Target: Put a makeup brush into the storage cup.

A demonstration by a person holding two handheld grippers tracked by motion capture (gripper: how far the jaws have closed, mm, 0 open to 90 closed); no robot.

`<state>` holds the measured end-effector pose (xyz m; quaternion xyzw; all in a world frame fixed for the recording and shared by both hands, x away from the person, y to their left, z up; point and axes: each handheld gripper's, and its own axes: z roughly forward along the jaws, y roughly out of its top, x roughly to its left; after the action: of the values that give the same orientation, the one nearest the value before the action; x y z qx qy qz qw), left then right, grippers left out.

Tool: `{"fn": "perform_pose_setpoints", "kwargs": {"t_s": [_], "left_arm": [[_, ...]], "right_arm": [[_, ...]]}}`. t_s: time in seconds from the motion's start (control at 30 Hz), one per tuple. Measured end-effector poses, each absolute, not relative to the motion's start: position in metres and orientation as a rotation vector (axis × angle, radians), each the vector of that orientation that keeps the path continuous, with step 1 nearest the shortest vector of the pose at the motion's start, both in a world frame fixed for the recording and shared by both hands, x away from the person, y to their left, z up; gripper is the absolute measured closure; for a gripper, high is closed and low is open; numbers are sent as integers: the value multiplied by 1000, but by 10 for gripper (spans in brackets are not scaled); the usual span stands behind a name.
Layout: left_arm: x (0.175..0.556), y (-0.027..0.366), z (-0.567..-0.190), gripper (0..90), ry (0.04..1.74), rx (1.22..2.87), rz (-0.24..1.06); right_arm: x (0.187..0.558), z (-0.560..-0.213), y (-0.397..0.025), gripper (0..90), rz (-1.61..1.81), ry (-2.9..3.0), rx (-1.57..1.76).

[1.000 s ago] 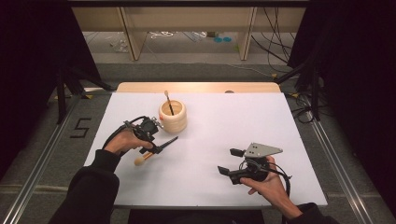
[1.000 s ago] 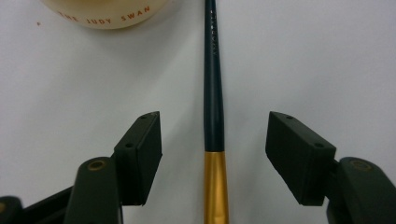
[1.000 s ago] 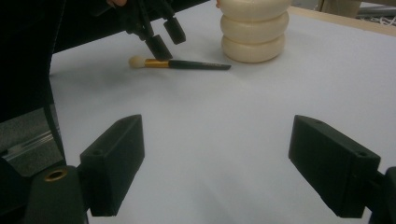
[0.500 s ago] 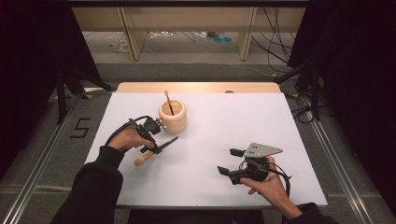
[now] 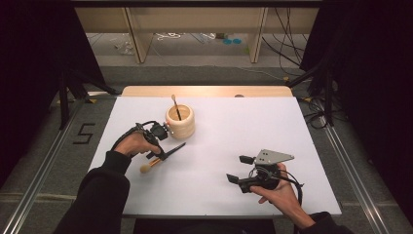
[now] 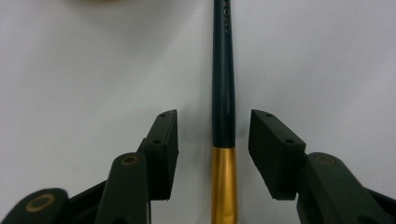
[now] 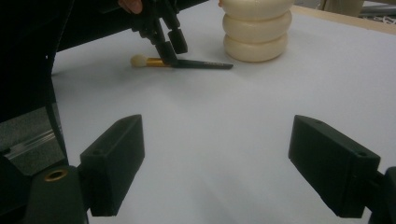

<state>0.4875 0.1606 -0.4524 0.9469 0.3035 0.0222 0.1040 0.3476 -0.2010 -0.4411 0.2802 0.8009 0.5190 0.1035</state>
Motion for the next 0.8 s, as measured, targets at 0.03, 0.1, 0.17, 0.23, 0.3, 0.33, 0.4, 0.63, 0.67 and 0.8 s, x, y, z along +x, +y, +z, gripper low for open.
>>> {"fn": "perform_pose_setpoints", "kwargs": {"t_s": [0.03, 0.1, 0.17, 0.23, 0.3, 0.33, 0.4, 0.63, 0.67, 0.8], "left_arm": [[488, 160, -452, 542, 886, 2806, 62], [489, 159, -454, 554, 889, 2806, 57], [489, 158, -455, 565, 887, 2817, 53], [490, 158, -456, 578, 884, 2826, 51], [490, 157, -457, 589, 884, 2827, 44], [491, 156, -457, 594, 883, 2828, 35], [491, 156, -458, 602, 880, 2831, 35], [493, 152, -454, 629, 866, 2844, 35], [495, 152, -453, 634, 862, 2851, 40], [496, 149, -455, 651, 859, 2854, 27]], "right_arm": [[348, -442, -201, 191, 1533, 2352, 814], [348, -441, -201, 191, 1531, 2362, 824], [348, -441, -201, 191, 1531, 2362, 825], [348, -442, -200, 191, 1532, 2351, 811], [348, -442, -200, 191, 1532, 2353, 814], [348, -442, -200, 192, 1531, 2354, 815], [348, -442, -200, 192, 1532, 2354, 814], [348, -442, -201, 192, 1531, 2357, 818], [348, -442, -201, 192, 1534, 2354, 813], [348, -442, -201, 193, 1532, 2353, 810]]}}
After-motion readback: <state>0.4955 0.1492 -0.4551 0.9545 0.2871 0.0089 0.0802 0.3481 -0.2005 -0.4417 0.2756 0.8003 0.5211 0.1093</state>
